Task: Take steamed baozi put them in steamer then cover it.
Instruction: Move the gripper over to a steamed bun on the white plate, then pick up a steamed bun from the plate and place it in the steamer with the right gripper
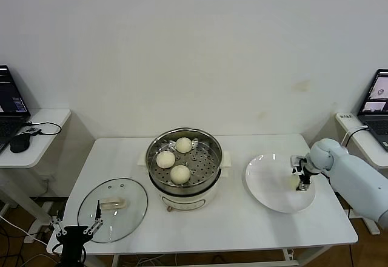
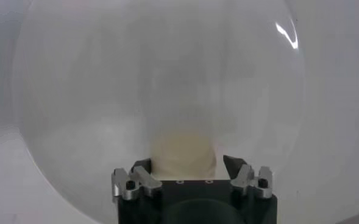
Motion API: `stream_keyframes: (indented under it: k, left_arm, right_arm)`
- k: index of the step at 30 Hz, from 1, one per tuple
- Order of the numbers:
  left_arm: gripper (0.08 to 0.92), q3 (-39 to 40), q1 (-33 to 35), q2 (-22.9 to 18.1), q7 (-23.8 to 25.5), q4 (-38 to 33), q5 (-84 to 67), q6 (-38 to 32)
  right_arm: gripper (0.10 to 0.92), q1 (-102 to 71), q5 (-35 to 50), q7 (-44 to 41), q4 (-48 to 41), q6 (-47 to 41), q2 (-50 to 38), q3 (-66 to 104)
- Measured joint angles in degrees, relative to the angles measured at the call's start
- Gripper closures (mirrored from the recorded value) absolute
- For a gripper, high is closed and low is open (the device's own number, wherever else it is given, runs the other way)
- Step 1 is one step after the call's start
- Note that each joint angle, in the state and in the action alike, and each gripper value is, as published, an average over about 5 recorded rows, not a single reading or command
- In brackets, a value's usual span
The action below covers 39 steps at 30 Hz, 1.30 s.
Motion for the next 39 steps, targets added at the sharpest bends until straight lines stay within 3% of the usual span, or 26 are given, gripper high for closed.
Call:
stream_keyframes:
  k: [12,24,39]
  left_arm:
    - [0.177,0.1,-0.1,0.1,0.0,-0.3,0.0,-0.1]
    - [0.177,0.5,-0.5,0.4,0.0,-0.9,-0.1,-0.1]
    - [0.177,0.8,-1.3,0.4,-0.1,-0.7,-0.5,-0.1]
  right_arm:
    - [0.431,3.1,4.3,-2.3,4.1,-1.7,-3.3,-3.2]
    - [0.426,19.3,16.9,-3.2,15.2,-7.0,-8.0,-17.4]
    - [0.414,42.9,40.9,3.6,22.4,-18.5,4.4,-35.4]
